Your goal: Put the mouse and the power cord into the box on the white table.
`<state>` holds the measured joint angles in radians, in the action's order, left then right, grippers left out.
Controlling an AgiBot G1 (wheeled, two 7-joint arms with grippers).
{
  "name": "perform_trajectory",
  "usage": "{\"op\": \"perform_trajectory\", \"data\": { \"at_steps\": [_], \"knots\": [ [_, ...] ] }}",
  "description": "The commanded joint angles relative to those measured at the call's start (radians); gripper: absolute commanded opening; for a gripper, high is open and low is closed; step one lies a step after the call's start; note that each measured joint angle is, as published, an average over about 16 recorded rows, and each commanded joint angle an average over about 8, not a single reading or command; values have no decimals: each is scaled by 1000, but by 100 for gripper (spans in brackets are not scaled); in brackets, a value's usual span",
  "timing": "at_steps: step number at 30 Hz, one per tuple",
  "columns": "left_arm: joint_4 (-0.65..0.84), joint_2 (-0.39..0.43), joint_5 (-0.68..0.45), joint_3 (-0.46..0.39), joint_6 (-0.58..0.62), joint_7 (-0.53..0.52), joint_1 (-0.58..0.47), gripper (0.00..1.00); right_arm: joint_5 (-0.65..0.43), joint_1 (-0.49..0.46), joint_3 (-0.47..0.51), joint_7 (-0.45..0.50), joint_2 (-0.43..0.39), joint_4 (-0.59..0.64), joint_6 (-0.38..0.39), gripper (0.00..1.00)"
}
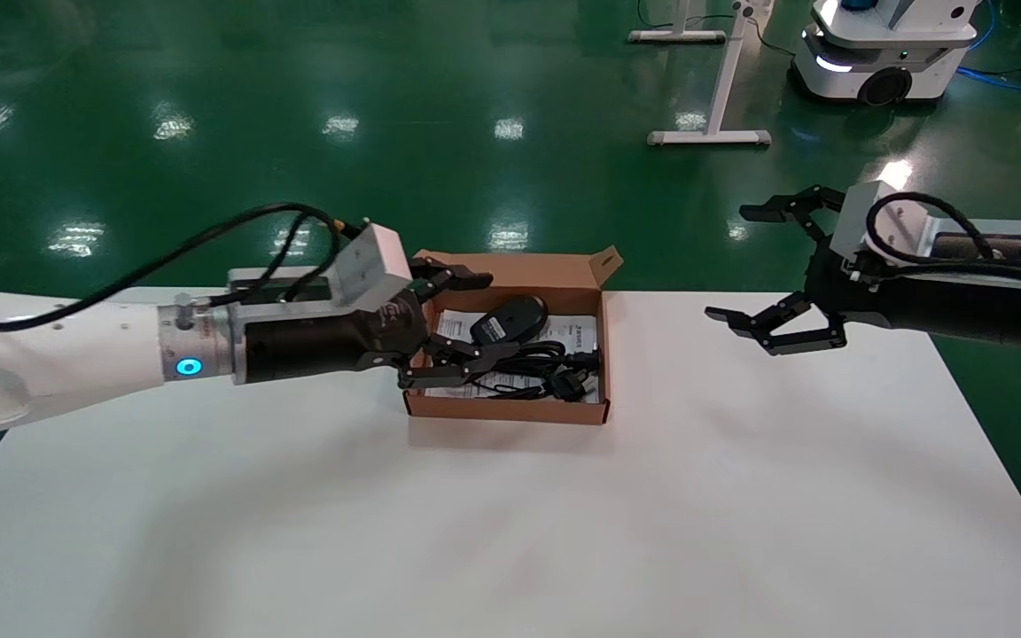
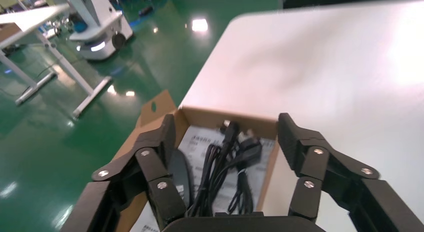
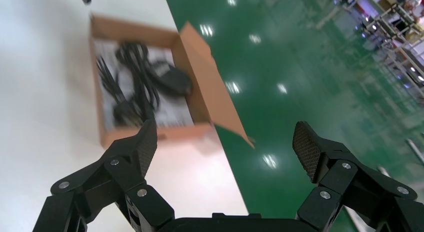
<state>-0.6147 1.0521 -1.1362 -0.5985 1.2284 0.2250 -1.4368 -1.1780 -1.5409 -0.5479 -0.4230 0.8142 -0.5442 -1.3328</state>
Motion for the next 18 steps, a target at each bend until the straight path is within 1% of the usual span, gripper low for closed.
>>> {"op": "perform_trajectory", "data": {
  "at_steps": [1, 18],
  "knots": [
    [-37, -24, 22, 18, 15, -23, 20, 100, 25, 26, 15, 34, -11, -42, -9, 100],
    [-350, -230, 212, 167, 140, -216, 189, 100, 238, 248, 143, 325, -108, -394, -87, 100]
  ]
}}
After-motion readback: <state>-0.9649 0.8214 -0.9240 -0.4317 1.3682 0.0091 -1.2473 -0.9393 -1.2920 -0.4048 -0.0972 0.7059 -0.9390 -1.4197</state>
